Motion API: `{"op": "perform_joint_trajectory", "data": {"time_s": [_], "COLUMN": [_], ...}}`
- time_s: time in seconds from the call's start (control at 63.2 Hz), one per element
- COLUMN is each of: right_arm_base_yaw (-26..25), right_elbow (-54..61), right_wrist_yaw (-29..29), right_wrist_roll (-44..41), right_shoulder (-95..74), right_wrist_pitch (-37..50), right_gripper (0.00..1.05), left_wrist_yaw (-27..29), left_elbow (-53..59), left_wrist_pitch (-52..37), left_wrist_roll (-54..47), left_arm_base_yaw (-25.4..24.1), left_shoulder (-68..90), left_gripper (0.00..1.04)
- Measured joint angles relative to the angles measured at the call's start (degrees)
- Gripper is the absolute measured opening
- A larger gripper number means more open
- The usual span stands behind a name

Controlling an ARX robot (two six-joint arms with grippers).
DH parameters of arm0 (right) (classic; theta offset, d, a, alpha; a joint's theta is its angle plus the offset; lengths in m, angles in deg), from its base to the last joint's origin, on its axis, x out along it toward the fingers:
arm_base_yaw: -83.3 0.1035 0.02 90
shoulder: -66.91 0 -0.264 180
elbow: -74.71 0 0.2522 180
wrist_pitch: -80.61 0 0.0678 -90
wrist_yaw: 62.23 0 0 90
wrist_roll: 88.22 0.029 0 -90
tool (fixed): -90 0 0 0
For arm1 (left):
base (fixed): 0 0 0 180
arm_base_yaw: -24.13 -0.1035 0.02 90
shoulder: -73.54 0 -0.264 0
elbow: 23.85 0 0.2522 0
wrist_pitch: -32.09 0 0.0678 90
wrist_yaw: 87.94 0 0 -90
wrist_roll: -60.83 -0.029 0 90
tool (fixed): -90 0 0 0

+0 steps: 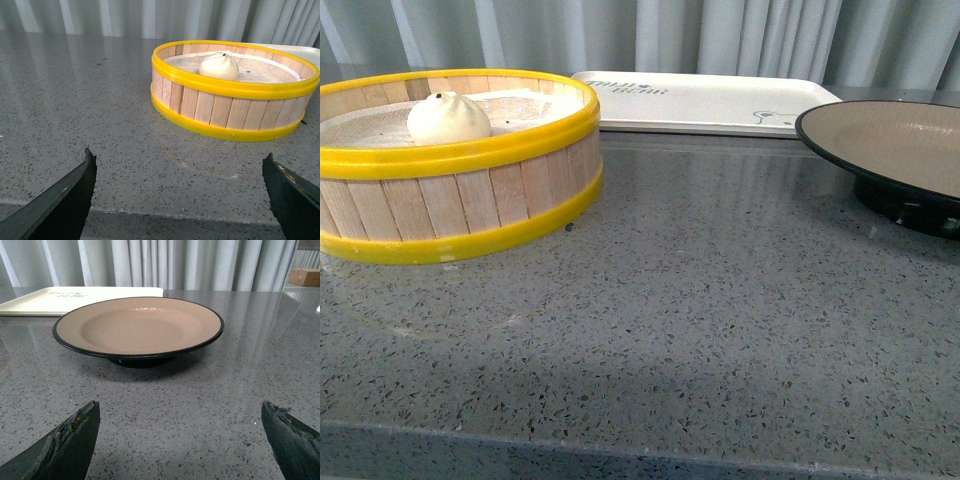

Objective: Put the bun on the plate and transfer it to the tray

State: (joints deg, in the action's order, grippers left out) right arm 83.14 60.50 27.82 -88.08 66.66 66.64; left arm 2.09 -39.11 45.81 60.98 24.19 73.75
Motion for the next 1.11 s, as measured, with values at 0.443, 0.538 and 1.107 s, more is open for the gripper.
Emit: {"op": "perform_joint_trajectory", "data": {"time_s": [0.443,0.538,1.107], "right_arm_base_yaw": [0.0,0.0,0.0], "right_elbow": [0.0,0.0,0.0], "right_wrist_yaw": [0.0,0.0,0.2], "right_wrist_roll": [0.0,0.0,0.0], "right_shoulder": [0.0,0.0,0.0], "right_wrist_pitch": [0.0,0.0,0.0], "right_gripper": [0.96,0.96,0.96], "left_wrist_yaw": [0.0,0.0,-12.7], "left_elbow": [0.0,0.0,-11.2], "left_wrist_pitch": [0.0,0.0,22.7], "left_wrist_roll": [0.0,0.0,2.7], "left_arm_base_yaw": [0.0,0.0,-5.2], "left_shoulder": [0.0,0.0,16.7], "left_gripper": [0.98,0.98,0.98]}}
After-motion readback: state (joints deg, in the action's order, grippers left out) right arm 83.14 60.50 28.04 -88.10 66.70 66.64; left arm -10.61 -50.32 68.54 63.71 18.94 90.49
